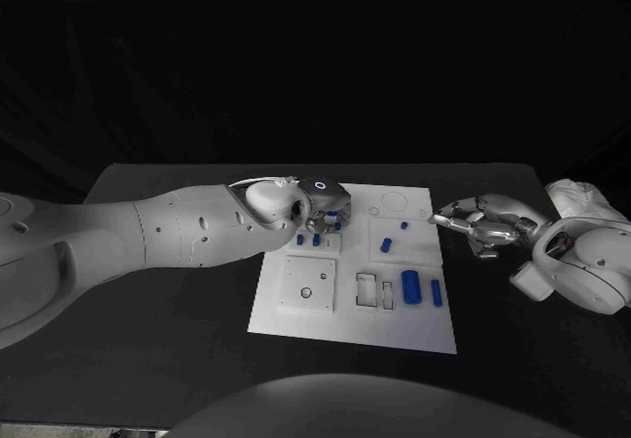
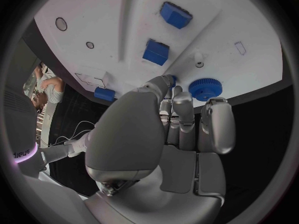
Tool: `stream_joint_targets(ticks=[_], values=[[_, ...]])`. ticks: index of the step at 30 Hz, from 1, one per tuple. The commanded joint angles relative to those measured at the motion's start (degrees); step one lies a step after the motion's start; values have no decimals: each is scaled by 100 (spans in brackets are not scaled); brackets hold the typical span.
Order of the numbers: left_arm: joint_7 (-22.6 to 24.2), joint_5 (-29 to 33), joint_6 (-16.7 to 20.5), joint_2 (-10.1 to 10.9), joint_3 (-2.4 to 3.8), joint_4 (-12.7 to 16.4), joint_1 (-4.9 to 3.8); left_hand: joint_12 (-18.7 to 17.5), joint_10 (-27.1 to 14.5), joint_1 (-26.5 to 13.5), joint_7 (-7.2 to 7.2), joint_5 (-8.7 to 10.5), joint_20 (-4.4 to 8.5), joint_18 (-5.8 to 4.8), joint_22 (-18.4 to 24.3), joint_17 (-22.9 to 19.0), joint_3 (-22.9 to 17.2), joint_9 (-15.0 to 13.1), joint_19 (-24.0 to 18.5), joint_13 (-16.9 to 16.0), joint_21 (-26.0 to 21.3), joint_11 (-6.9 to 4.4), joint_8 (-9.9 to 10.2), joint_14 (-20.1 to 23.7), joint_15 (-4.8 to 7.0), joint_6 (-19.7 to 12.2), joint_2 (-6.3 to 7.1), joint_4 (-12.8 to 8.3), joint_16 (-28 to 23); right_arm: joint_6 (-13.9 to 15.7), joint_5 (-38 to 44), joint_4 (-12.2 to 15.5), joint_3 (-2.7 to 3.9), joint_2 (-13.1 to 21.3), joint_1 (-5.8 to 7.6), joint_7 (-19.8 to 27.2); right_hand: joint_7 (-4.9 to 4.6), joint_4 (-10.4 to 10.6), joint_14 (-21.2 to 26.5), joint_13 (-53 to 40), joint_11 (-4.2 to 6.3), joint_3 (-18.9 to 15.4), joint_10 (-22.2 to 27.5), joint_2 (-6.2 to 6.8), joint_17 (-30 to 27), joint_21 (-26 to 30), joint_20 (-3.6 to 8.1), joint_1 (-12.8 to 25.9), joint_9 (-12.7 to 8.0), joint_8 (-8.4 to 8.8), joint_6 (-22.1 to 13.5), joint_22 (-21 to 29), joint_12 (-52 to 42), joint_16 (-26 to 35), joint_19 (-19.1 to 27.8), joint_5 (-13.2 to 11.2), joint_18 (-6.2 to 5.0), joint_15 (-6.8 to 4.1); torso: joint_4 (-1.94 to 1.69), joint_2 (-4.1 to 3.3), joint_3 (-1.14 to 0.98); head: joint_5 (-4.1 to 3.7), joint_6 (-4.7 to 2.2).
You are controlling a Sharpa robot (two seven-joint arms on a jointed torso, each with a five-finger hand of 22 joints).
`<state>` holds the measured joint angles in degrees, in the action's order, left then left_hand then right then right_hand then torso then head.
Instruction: Assemble the parts on the task board
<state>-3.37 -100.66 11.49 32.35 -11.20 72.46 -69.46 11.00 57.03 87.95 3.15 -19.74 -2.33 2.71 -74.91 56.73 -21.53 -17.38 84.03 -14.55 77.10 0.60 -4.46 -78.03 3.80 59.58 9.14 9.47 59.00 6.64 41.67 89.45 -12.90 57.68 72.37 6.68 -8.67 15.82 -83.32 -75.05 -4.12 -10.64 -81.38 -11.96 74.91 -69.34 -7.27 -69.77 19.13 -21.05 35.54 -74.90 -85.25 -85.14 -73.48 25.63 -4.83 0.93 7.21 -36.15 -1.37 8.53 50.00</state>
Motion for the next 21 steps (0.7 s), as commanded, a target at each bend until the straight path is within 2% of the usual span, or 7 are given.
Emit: stream_joint_targets(ticks=[1,15,21], values=[[23,-28,29,-19,3,-19,23,35,73,31,-4,34,-3,43,-992,8,-23,5,22,3,-6,-3,-47,14,0,64,-11,-24,49,-96,28,-1,0,-9,-1,18,-2,-1,-4,-823,28,22,8,8,715,19,1,-48,-5,12,29,-836,21,0,-4,14,-31,-10,3,2,-3,-2,0],[195,-190,519,-96,4,-186,124,162,404,28,-50,165,33,41,-1014,-92,-34,-18,37,-28,1,-72,-205,-23,46,333,-86,-178,110,-81,24,-4,0,-17,-1,24,-4,2,-2,-823,26,22,8,8,712,20,1,-48,-5,10,33,-836,21,2,-3,13,-32,-9,3,-3,-1,-42,0],[254,-225,933,-51,14,-143,136,236,604,7,-41,186,49,9,-1072,-115,0,-33,103,-51,130,-80,-288,-80,64,495,-116,-231,162,-74,23,-6,0,-12,-2,30,-5,7,1,-822,25,24,9,6,708,26,1,-48,-5,8,38,-834,21,4,1,11,-33,-8,-4,1,-6,-59,0]])
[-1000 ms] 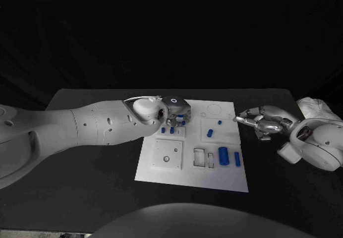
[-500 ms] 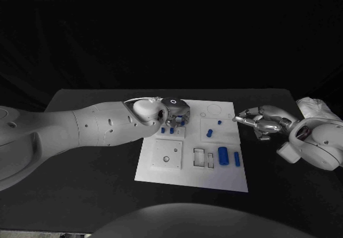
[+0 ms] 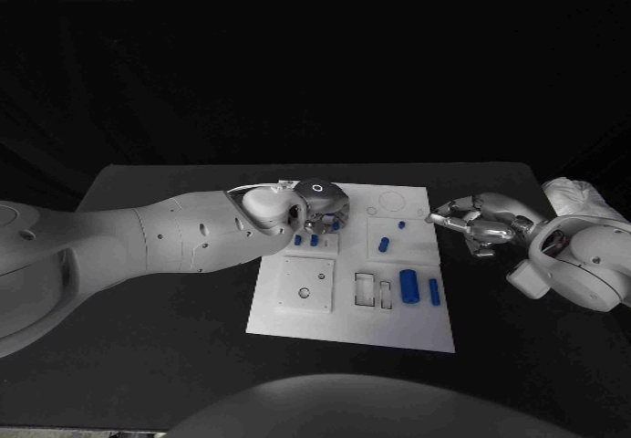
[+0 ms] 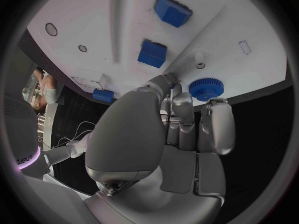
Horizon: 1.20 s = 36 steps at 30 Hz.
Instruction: Assemble the parts on the task board
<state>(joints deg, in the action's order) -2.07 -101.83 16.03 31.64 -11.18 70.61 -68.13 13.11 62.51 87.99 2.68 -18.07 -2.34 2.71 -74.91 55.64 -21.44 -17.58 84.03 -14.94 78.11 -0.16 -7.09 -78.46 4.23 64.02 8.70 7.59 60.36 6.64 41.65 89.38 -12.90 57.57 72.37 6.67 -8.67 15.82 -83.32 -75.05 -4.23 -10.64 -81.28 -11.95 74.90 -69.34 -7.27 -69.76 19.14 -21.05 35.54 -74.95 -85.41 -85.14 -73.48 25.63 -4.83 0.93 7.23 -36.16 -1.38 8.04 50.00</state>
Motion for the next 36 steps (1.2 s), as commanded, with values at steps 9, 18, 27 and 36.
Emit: stream_joint_targets(ticks=[9,18,27,36], values=[[15,-87,457,466,252,542,-99,26,143,-46,19,118,50,18,-1061,-160,24,3,88,-4,-21,2,-31,-12,14,95,-39,-54,-63,-79,22,-3,0,10,-2,6,-7,11,12,-810,34,25,15,2,697,48,0,-48,-5,7,42,-822,45,11,18,10,-38,-8,-13,12,-15,-34,0],[-55,-78,-354,940,287,871,-291,-66,95,-85,3,210,37,40,-1029,-319,14,60,34,51,-135,-7,51,84,-4,1,-25,-39,-167,-73,20,3,0,6,-6,5,-7,14,20,-800,34,26,28,2,687,60,0,-48,-5,7,43,-818,53,17,28,8,-41,-7,-62,9,-31,-31,0],[-64,-20,-490,990,243,850,-247,-97,86,-101,8,231,31,47,-1020,-369,10,83,12,72,-176,0,83,127,-16,-36,-13,-33,-193,-78,11,-9,-1,21,-34,30,-8,15,30,-792,33,27,39,2,675,81,0,-49,-6,7,42,-811,59,25,45,8,-46,-7,-143,15,-19,-60,0],[-76,12,-414,920,234,755,-197,-113,90,-118,12,253,27,48,-1022,-382,11,102,7,84,-182,5,111,140,-22,-68,-3,-24,-187,-102,10,-11,-1,24,-53,17,-8,16,38,-783,32,29,49,0,666,91,-1,-51,-6,8,42,-808,65,30,52,8,-48,-6,-141,8,-23,-54,0]])
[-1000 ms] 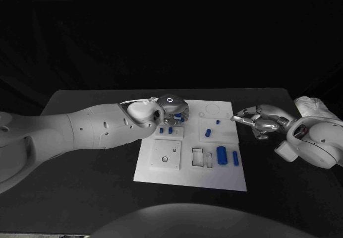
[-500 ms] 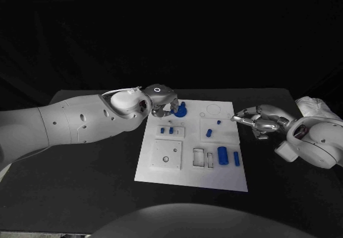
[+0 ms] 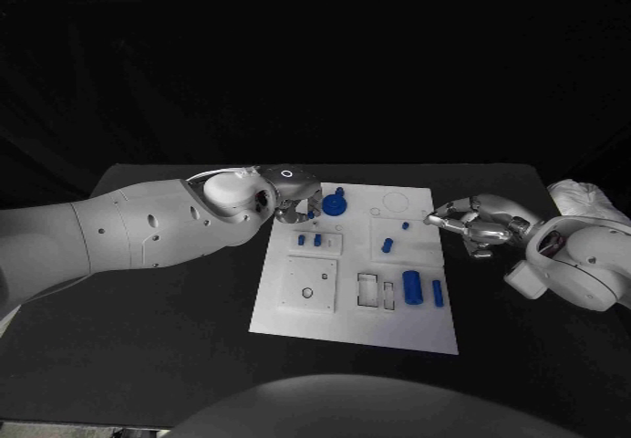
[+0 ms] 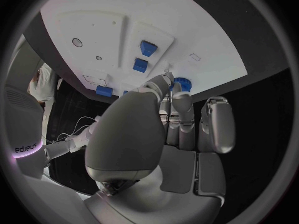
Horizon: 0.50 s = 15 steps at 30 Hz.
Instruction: Assemble the parts on the task board
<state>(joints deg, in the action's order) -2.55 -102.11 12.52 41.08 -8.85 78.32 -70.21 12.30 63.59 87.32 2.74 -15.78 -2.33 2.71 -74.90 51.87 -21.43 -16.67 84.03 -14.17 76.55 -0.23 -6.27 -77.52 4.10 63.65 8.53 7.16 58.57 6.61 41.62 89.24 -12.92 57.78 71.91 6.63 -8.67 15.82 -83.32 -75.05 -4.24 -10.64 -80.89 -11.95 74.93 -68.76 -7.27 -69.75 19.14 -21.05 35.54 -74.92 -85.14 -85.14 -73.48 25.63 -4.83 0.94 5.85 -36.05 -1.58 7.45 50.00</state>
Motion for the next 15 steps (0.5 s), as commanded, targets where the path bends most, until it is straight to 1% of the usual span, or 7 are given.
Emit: stream_joint_targets(ticks=[1,2,6,12,15], values=[[-30,41,-51,-32,1,-26,16,-32,-17,-52,6,24,26,47,-1023,-5,9,10,8,8,-24,12,29,46,-10,-32,14,19,-7,-100,13,3,0,4,-8,19,-9,16,40,-783,34,29,12,0,661,34,-1,-52,-6,8,42,-810,39,31,53,8,-48,-7,0,-3,-4,10,0],[-32,42,-45,-39,1,-36,21,-32,-17,-52,6,24,26,47,-1023,-5,9,10,8,8,-24,12,29,46,-10,-32,14,19,-7,-101,13,2,0,4,-9,18,-9,16,40,-783,34,29,12,0,661,34,-1,-52,-6,8,42,-810,39,31,53,8,-48,-7,-1,-5,-4,16,0],[-39,45,-16,-65,1,-73,42,-33,-11,-50,7,25,26,48,-1022,-21,6,16,5,9,-30,13,38,54,-11,-43,14,18,-15,-102,13,-2,0,0,-10,16,-9,16,40,-783,34,29,12,0,661,34,-1,-52,-6,8,42,-810,39,31,53,8,-48,-7,16,0,-3,31,0],[-22,46,32,-99,0,-115,66,-33,1,-46,9,23,25,54,-1014,-65,-1,22,-7,10,-56,15,46,75,-12,-51,9,16,-47,-96,13,-4,0,-6,-11,19,-9,16,40,-783,34,29,12,0,661,34,-1,-52,-6,8,42,-810,39,31,53,8,-48,-7,23,-1,0,18,0],[-14,46,34,-121,0,-139,73,-34,6,-44,8,23,24,56,-1012,-78,-4,27,-11,12,-65,15,54,85,-14,-61,9,14,-54,-98,13,-7,0,-7,-11,15,-9,16,40,-783,34,29,12,0,661,34,-1,-52,-6,8,42,-810,39,31,53,8,-48,-7,21,4,-2,16,0]])
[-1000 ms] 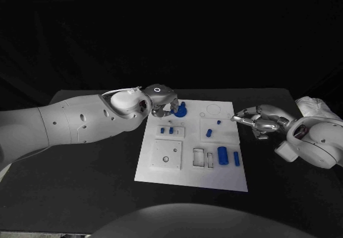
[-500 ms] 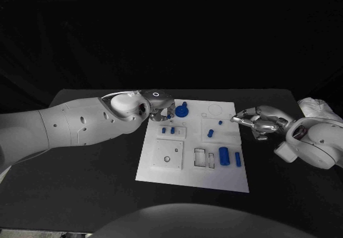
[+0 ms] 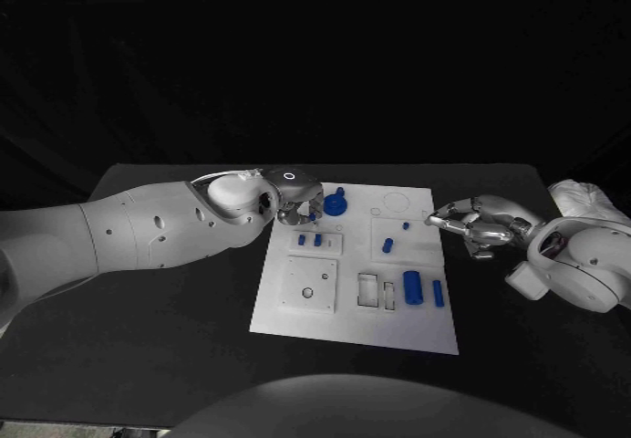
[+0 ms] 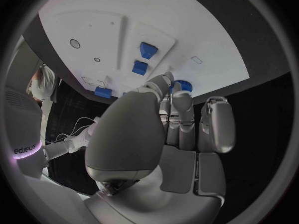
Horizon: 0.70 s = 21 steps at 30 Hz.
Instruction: Assemble the parts on the task board
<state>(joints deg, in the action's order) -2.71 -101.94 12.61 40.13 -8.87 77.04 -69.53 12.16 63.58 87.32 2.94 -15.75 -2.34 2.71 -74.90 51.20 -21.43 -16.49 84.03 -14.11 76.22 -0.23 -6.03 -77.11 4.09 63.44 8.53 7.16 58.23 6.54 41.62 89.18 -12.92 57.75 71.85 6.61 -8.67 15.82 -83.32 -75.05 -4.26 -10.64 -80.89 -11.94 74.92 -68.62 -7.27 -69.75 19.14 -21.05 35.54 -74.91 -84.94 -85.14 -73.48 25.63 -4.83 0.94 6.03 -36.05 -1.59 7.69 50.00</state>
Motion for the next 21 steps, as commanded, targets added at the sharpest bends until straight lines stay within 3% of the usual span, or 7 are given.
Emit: stream_joint_targets(ticks=[1,21], values=[[6,29,24,-35,3,-19,8,-22,9,-43,-13,19,23,57,-1012,-18,-6,14,-13,7,-36,15,38,50,-14,-50,9,12,-24,-92,14,-1,0,-3,-5,15,-9,16,40,-783,35,29,12,-1,662,20,-1,-52,-6,8,42,-811,19,31,53,8,-48,-7,-1,4,-2,-10,0],[-1,29,-103,-94,-3,-130,91,-33,6,-43,-14,12,20,63,-1003,-66,-16,28,-30,13,-70,18,56,80,-18,-74,2,12,-54,-99,14,-7,0,-3,-5,-3,-11,20,44,-779,32,35,18,-3,659,27,-2,-59,-7,7,47,-809,22,34,59,9,-49,-4,-7,7,-2,-32,0]])
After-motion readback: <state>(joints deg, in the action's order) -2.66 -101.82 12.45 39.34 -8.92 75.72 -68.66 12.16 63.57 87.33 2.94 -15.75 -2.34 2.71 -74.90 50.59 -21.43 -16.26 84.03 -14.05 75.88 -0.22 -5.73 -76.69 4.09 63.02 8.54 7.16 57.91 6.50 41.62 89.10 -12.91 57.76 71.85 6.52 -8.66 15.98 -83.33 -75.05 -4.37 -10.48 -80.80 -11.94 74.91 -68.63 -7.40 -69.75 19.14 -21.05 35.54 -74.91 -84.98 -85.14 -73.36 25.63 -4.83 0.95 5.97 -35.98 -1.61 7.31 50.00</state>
